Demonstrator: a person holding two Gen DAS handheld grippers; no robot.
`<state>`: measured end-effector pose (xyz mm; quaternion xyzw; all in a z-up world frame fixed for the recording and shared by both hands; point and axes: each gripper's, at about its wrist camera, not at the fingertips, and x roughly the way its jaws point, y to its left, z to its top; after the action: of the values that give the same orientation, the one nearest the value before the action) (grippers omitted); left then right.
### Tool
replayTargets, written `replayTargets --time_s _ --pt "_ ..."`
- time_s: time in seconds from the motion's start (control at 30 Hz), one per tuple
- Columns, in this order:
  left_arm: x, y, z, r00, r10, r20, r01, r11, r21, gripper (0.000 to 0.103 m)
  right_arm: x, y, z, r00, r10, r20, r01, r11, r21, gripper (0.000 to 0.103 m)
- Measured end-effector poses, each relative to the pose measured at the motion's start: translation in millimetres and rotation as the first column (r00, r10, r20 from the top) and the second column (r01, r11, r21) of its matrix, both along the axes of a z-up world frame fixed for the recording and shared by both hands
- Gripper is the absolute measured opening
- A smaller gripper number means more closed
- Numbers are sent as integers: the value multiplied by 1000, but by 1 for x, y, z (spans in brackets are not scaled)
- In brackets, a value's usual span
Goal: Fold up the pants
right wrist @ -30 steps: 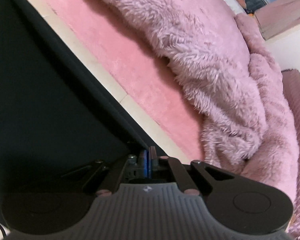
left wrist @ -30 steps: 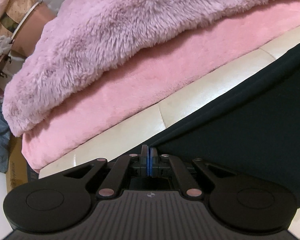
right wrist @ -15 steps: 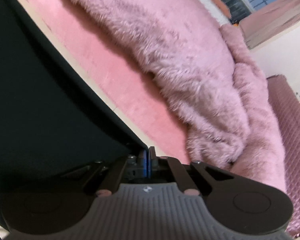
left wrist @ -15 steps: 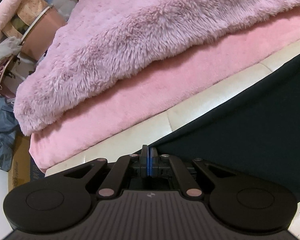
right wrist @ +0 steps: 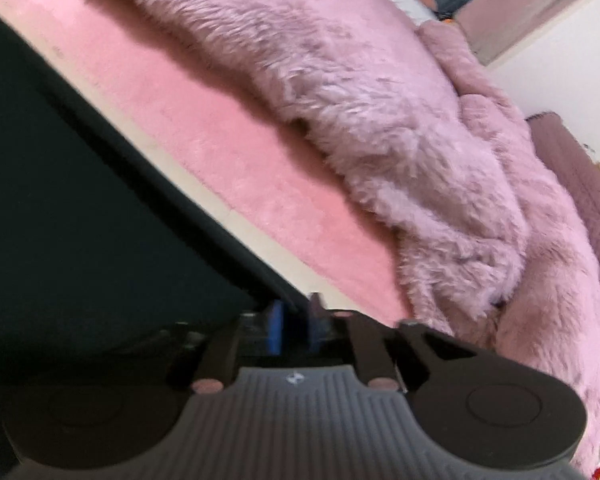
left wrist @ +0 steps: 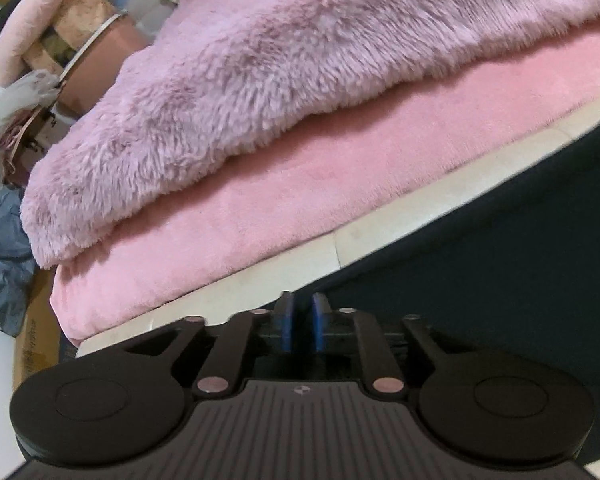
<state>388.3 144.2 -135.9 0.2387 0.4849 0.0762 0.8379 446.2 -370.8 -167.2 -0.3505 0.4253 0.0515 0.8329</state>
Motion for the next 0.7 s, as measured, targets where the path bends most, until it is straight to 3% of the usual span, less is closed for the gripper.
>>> replayTargets --time_s 0.07,0.17,0.23,0.33,0.4,0.43,0.5,0.6,0.7 --pt "-1 3 5 999 18 28 -18 1000 -17 33 -5 -5 8 998 -33 61 33 999 3 61" --pt "-8 2 22 995 18 102 -14 999 -34 45 -17 -18 29 988 -107 113 99 993 70 61" --pt "-17 -4 37 989 10 146 -2 999 -49 45 -32 -31 45 974 -174 143 153 978 145 60" --pt "-29 -16 52 988 -2 156 25 989 -145 45 -65 -54 66 933 -328 146 271 911 309 59" --pt "-42 -28 56 988 -14 157 48 976 -213 34 -93 -75 74 882 -457 117 362 814 453 59" --pt "-47 -33 55 988 -23 155 59 971 -233 32 -108 -85 75 847 -524 91 406 748 524 59" --pt "-60 -48 50 988 -39 147 76 964 -254 22 -137 -109 70 766 -643 10 485 588 648 59" --pt "-68 -56 35 994 -20 103 50 953 -300 16 -168 -138 52 650 -751 -117 550 358 755 59" --pt "-73 -56 20 998 12 67 11 946 -325 10 -183 -157 30 579 -783 -228 535 154 830 59"
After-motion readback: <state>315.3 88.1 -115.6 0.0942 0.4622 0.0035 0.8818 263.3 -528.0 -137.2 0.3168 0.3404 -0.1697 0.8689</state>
